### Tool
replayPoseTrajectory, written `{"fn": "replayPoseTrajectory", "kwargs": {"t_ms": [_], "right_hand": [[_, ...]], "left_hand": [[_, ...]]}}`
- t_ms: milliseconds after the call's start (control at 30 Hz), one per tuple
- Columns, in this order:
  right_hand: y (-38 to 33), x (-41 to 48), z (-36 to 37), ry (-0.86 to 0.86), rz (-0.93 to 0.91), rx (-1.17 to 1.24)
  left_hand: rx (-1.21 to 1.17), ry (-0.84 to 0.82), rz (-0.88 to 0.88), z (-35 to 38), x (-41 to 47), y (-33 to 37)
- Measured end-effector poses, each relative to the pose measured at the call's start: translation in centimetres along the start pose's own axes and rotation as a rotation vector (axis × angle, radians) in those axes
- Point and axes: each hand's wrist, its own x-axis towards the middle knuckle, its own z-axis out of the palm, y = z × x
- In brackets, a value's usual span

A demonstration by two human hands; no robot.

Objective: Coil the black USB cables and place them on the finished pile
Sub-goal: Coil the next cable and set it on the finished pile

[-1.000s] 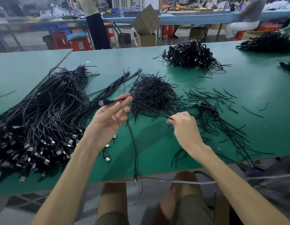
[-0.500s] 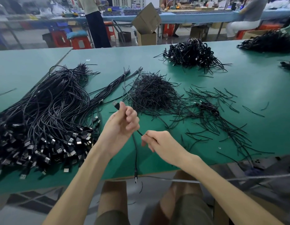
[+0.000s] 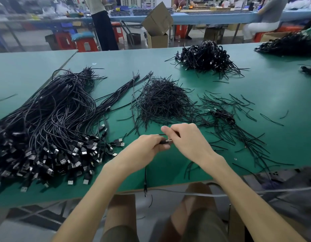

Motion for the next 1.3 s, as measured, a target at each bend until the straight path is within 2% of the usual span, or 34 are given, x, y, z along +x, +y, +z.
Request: {"fn": "replayPoseTrajectory", "kwargs": {"t_ms": [100, 200, 400, 467, 567, 700, 767, 833, 867, 933, 1000, 1033, 1067, 1100, 1167, 1233, 1300], "right_hand": [[-0.6, -0.1, -0.2, 0.04, -0.022, -0.043], [-1.0, -0.2, -0.1, 0.05, -0.046, -0.025], [-0.5, -0.8, -0.4, -0.007, -0.099, 0.323], [-0.8, -1.2, 0.7, -0.017, -0.136, 0.393], [-1.2, -1.7, 2.6, -0.024, -0.147, 0.493], [-0.2, -2.4, 4.4, -0.073, -0.135, 0.428], [1.1, -2.3, 4.2, -0.097, -0.132, 0.311], [2.7, -1.9, 3.4, -0.139, -0.171, 0.067], [3.3, -1.5, 2.9, -0.148, -0.208, -0.071], [4.0, -0.7, 1.9, -0.111, -0.259, -0.199], [3.8, 0.1, 1.2, -0.026, -0.264, -0.205], [3.5, 0.5, 1.0, 0.018, -0.254, -0.186], [3.1, 0.7, 1.0, 0.052, -0.233, -0.13], [2.6, 0.8, 1.1, 0.074, -0.205, -0.033], [1.3, 0.7, 1.4, 0.103, -0.153, 0.186], [0.0, 0.3, 2.0, 0.129, -0.146, 0.306], [-0.5, -0.6, 2.8, 0.116, -0.175, 0.353]], "left_hand": [[0.013, 0.065, 0.067, 0.3, -0.1, -0.1], [-0.072, 0.106, 0.137, 0.5, -0.2, -0.4], [-0.318, 0.236, 0.085, 0.9, -0.2, -1.7], [-0.62, 0.222, 0.084, 1.3, -0.4, -1.4], [-1.254, 0.22, 0.039, 1.9, -0.1, -0.4], [-1.762, 0.293, -0.013, 0.6, 0.0, 0.0], [-1.906, 0.295, 0.002, -0.6, -0.5, -0.5], [-1.862, 0.261, 0.038, -1.7, -1.3, -1.3], [-1.7, 0.234, 0.057, -2.1, -1.7, -1.7], [-1.146, 0.121, 0.075, -2.2, -2.3, -2.0], [-0.563, -0.041, 0.063, -0.8, -2.0, -1.8], [-0.353, -0.059, 0.03, 0.2, -1.8, -1.5], [-0.239, -0.001, -0.022, 1.2, -1.5, -1.3], [-0.208, 0.107, -0.067, 2.0, -1.3, -1.2], [-0.309, 0.305, -0.073, 2.9, -1.0, -1.3], [-0.583, 0.375, -0.041, 3.1, -0.5, -1.3], [-1.025, 0.355, -0.088, 3.5, 0.0, -0.8]]}}
